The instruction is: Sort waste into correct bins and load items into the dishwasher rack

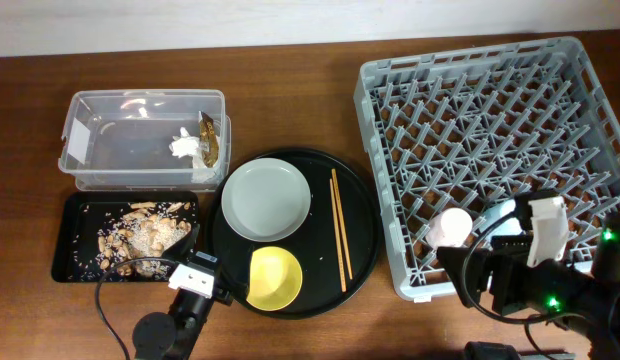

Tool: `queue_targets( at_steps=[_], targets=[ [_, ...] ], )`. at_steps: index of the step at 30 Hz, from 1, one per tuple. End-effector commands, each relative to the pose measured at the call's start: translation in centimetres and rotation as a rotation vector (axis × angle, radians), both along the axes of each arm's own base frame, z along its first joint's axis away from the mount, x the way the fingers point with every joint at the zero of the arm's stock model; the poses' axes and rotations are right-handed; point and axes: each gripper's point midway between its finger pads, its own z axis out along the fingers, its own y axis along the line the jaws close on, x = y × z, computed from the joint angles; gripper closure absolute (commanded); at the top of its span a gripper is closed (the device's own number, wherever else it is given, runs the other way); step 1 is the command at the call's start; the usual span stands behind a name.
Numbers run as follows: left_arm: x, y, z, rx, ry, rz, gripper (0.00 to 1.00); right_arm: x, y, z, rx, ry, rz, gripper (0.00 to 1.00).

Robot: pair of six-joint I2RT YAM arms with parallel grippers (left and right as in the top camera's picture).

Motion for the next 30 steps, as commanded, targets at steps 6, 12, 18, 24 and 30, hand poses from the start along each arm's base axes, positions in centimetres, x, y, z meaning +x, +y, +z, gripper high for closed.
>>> queue_targets(
  at_steps=[6,12,18,24,30],
  targets=[
    [-0.1,-0.2,0.0,0.007,-0.004,-0.015,0.01,-2.0,1.1,-2.4,0.014,0.099,0.102,0.07],
    [-0.1,-0.2,0.0,0.007,-0.004,-0.015,0.01,-2.1,2.8,-5.7,-0.013,0.174,0.282,0.06],
    [-0.1,-0.2,0.0,0.007,-0.004,-0.015,0.01,0.1,6.4,-9.2,-0.057,0.365,0.397,0.01],
    [-0.1,-0.2,0.0,0.007,-0.004,-0.015,0.01,3.6,12.0,-13.4,-0.178,0.471,0.263,0.01],
    [-0.1,-0.2,0.0,0.007,-0.004,-0.015,0.01,3.9,17.5,-19.0,-0.279,0.555,0.261,0.04]
  ],
)
